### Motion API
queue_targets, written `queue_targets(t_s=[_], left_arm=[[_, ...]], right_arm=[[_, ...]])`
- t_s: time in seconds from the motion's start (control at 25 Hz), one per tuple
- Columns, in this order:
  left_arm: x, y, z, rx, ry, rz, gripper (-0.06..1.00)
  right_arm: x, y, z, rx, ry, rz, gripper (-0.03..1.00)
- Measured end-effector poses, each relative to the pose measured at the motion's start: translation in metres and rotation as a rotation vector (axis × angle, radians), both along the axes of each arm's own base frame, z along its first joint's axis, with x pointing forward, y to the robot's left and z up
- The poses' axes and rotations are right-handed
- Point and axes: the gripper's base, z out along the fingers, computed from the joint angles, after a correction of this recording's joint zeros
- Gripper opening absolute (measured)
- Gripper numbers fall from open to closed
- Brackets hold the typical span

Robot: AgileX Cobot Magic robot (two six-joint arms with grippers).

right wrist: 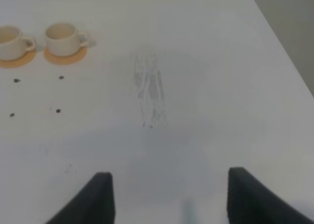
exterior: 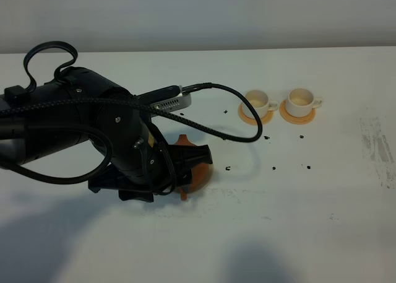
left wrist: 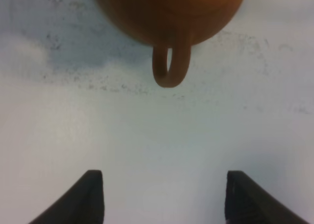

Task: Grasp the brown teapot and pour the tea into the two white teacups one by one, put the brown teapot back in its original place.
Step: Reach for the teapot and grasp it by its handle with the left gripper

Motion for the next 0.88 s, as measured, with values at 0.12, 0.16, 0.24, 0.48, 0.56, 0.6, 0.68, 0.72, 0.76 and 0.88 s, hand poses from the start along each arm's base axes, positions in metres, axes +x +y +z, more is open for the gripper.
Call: queue_targets(t_s=[0.12,0.16,0.24,0.48,0.56,0.6,0.68,0.72,0.76,0.88], left_arm=[[0.0,0.0,0.0,-0.003,0.012,0.061,0.51],[0.0,0.0,-0.002,-0.001,0.017,0.071,0.51],[0.001,-0.001,-0.007,0.01,0.028,0.076,0.51],[0.005,-0.001,-0.017,0.045,0.028,0.066,0.51],[0.006,0.0,-0.017,0.058,0.012,0.047,0.51],[0.007,0.0,-0.017,0.061,0.004,0.034,0.51],[0.008,-0.001,-0.02,0.064,-0.001,0.004,0.51],[0.009,-0.002,-0.023,0.069,-0.001,-0.013,0.51],[0.009,-0.002,-0.026,0.075,0.002,-0.029,0.51],[0.012,-0.004,-0.033,0.085,0.001,-0.069,0.51]], right_arm=[[0.0,0.0,0.0,0.0,0.0,0.0,0.52],[0.0,0.0,0.0,0.0,0.0,0.0,0.52],[0.0,0.0,0.0,0.0,0.0,0.0,0.52],[0.0,0.0,0.0,0.0,0.0,0.0,0.52],[0.0,0.0,0.0,0.0,0.0,0.0,0.52],[0.0,0.0,0.0,0.0,0.0,0.0,0.52],[0.0,0.0,0.0,0.0,0.0,0.0,0.52],[0.0,0.0,0.0,0.0,0.0,0.0,0.52],[0.0,0.0,0.0,0.0,0.0,0.0,0.52],[0.0,0.0,0.0,0.0,0.0,0.0,0.52]])
